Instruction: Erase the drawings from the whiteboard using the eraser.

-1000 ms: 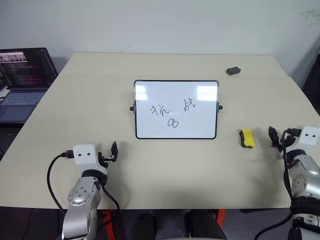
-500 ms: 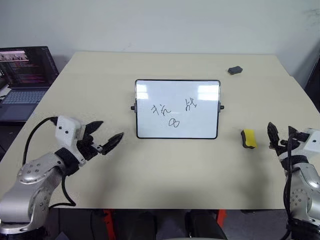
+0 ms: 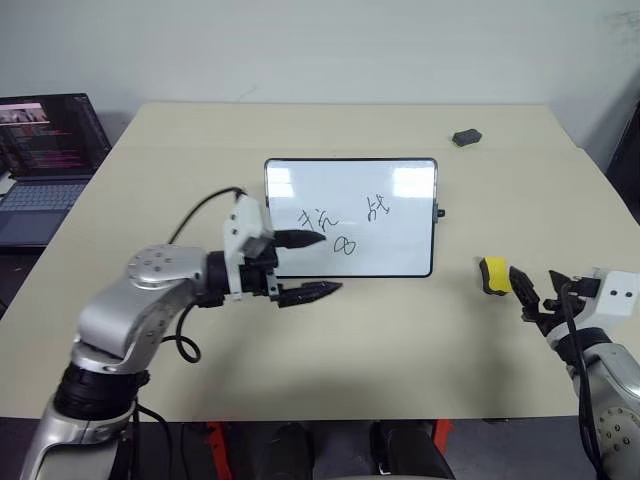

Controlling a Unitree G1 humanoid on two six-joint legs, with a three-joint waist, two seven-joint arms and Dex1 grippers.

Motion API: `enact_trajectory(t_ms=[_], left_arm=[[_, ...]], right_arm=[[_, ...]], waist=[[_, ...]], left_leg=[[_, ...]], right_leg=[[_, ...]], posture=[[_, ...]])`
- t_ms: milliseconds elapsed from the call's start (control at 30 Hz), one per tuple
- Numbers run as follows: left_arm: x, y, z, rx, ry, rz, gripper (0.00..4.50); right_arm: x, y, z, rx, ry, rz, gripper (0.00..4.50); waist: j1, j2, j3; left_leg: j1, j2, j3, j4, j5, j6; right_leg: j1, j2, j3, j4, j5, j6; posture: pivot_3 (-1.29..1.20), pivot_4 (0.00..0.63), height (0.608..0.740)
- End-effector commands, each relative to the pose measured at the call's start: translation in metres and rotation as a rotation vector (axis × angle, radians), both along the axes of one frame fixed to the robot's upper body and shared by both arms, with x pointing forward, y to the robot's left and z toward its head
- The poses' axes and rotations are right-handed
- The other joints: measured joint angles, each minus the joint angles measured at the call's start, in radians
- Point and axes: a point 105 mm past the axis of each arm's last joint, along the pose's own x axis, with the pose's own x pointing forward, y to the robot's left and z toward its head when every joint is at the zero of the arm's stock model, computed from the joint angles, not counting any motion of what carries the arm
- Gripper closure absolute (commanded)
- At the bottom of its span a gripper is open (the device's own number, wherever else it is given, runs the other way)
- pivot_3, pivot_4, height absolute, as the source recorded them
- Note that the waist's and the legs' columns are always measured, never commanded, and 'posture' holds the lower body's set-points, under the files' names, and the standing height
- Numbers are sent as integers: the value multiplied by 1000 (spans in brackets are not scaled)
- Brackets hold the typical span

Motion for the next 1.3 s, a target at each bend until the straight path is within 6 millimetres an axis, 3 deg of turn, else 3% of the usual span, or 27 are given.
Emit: enact_trajectory(t_ms=[33, 167, 567, 967, 1300], left_arm=[[1, -11, 1, 33, -73, -89, 0], [4, -22, -6, 70, -105, -157, 0], [5, -44, -4, 47, -131, -270, 0], [7, -46, -6, 37, -138, -270, 0], [5, -44, -6, 39, -134, -251, 0]], right_arm=[[3, 11, 15, -22, -3, 26, 741], [13, 18, 19, -24, 29, 26, 741], [40, 0, 13, -62, 123, -43, 741], [58, 4, -2, -64, 195, 0, 741], [68, -4, -7, -89, 201, -33, 741]], waist=[[1, 0, 0], [2, 0, 0], [4, 0, 0], [4, 0, 0], [4, 0, 0]], left_leg=[[0, 0, 0, 0, 0, 0], [0, -1, 0, 1, 0, 0], [-7, -1, -2, 2, 0, 1], [-10, -1, -3, 3, 0, 1], [-15, -1, -1, 4, 0, 1]], right_leg=[[0, 0, 0, 0, 0, 0], [0, 0, 0, 1, 0, 0], [-4, 0, -2, 0, 0, 0], [-8, 0, -3, 1, 0, 0], [-14, -1, -2, 3, 0, 0]], posture=[[0, 150, 740], [0, 150, 740], [0, 150, 740], [0, 150, 740], [0, 150, 740]])
